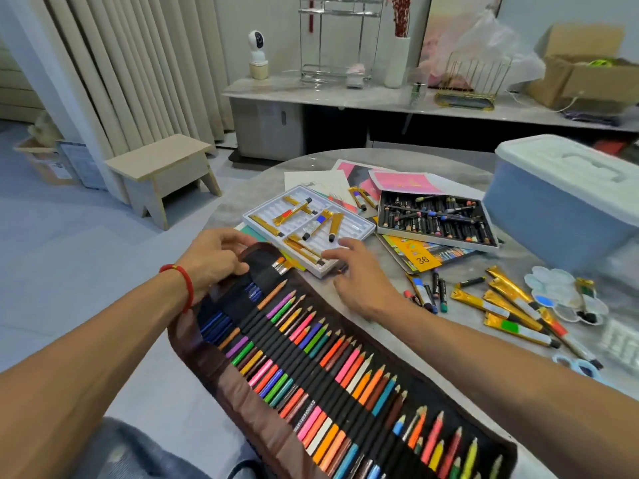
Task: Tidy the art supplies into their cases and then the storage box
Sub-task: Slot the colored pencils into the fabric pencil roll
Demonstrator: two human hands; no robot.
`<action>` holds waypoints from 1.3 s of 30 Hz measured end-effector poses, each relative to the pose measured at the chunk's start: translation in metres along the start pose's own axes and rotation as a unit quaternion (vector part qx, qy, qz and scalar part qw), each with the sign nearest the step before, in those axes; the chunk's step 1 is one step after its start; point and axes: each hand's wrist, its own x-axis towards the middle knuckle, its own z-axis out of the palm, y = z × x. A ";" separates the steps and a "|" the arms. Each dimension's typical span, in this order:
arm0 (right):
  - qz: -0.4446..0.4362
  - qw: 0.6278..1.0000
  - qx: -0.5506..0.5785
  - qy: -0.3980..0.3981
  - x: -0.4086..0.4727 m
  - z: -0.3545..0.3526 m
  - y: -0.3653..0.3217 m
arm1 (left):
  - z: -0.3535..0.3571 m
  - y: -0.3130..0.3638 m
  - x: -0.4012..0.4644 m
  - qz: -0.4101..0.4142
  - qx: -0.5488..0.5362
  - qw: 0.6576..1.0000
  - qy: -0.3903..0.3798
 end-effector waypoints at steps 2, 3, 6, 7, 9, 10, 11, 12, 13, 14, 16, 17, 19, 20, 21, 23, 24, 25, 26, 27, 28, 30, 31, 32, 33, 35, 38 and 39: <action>-0.013 0.997 -0.079 0.010 -0.020 -0.014 0.009 | -0.010 -0.005 -0.003 0.006 0.061 0.998 -0.001; -0.027 0.994 -0.106 -0.006 -0.035 -0.018 0.012 | -0.014 -0.007 -0.004 0.009 0.097 0.995 -0.003; -0.130 0.955 -0.239 -0.115 -0.093 -0.013 0.018 | -0.014 -0.017 -0.005 0.016 0.230 0.973 -0.032; -0.150 0.937 -0.272 -0.161 -0.112 -0.008 0.020 | -0.011 -0.019 -0.004 0.017 0.271 0.961 -0.053; -0.138 0.917 -0.301 -0.221 -0.136 0.007 0.024 | -0.005 -0.025 0.002 -0.002 0.295 0.951 -0.090; -0.132 0.919 -0.300 -0.219 -0.142 0.013 0.028 | 0.000 -0.027 0.004 -0.010 0.298 0.950 -0.095; -0.129 0.927 -0.292 -0.195 -0.148 0.016 0.031 | 0.005 -0.023 0.005 0.000 0.311 0.946 -0.090; -0.133 0.932 -0.289 -0.176 -0.147 0.021 0.034 | 0.008 -0.026 0.007 0.016 0.320 0.944 -0.075; -0.134 0.934 -0.287 -0.165 -0.144 0.023 0.036 | 0.011 -0.029 0.010 0.042 0.324 0.943 -0.063; -0.133 0.935 -0.288 -0.158 -0.141 0.026 0.039 | 0.014 -0.032 0.013 0.071 0.326 0.940 -0.066; -0.134 0.938 -0.288 -0.141 -0.134 0.028 0.043 | 0.021 -0.040 0.016 0.110 0.339 0.930 -0.095; -0.136 0.939 -0.287 -0.132 -0.129 0.028 0.045 | 0.023 -0.042 0.018 0.115 0.349 0.925 -0.097; -0.140 0.939 -0.289 -0.118 -0.121 0.025 0.045 | 0.029 -0.043 0.019 0.111 0.416 0.901 -0.057; -0.137 0.940 -0.293 -0.111 -0.118 0.023 0.045 | 0.034 -0.042 0.015 0.122 0.479 0.869 -0.017; -0.132 0.940 -0.297 -0.103 -0.118 0.020 0.043 | 0.040 -0.043 0.008 0.151 0.528 0.835 0.025; -0.126 0.944 -0.290 -0.096 -0.126 0.020 0.039 | 0.061 -0.046 -0.019 0.230 0.544 0.805 0.059; -0.120 0.947 -0.279 -0.103 -0.134 0.022 0.037 | 0.075 -0.048 -0.037 0.257 0.534 0.805 0.044; -0.111 0.950 -0.268 -0.114 -0.143 0.025 0.036 | 0.089 -0.054 -0.055 0.262 0.530 0.806 0.016; -0.102 0.951 -0.265 -0.124 -0.151 0.029 0.037 | 0.104 -0.061 -0.070 0.247 0.529 0.812 -0.014; -0.097 0.951 -0.266 -0.128 -0.156 0.032 0.038 | 0.114 -0.069 -0.081 0.226 0.531 0.816 -0.031; -0.095 0.951 -0.263 -0.131 -0.159 0.033 0.038 | 0.120 -0.074 -0.087 0.214 0.531 0.819 -0.035; -0.099 0.954 -0.240 -0.153 -0.155 0.022 0.038 | 0.118 -0.081 -0.082 0.220 0.514 0.828 -0.041; -0.113 0.952 -0.231 -0.165 -0.153 0.013 0.039 | 0.112 -0.083 -0.078 0.232 0.513 0.825 -0.051; -0.144 0.948 -0.235 -0.158 -0.150 0.000 0.041 | 0.105 -0.084 -0.072 0.249 0.516 0.817 -0.060; -0.183 0.938 -0.254 -0.150 -0.147 -0.015 0.046 | 0.099 -0.084 -0.067 0.264 0.520 0.810 -0.069; -0.255 0.905 -0.297 -0.164 -0.148 -0.045 0.056 | 0.092 -0.084 -0.061 0.275 0.521 0.804 -0.079; -0.280 0.875 -0.311 -0.245 -0.166 -0.071 0.067 | 0.092 -0.081 -0.063 0.276 0.528 0.798 -0.091; -0.271 0.872 -0.303 -0.273 -0.174 -0.074 0.068 | 0.093 -0.080 -0.065 0.278 0.523 0.800 -0.096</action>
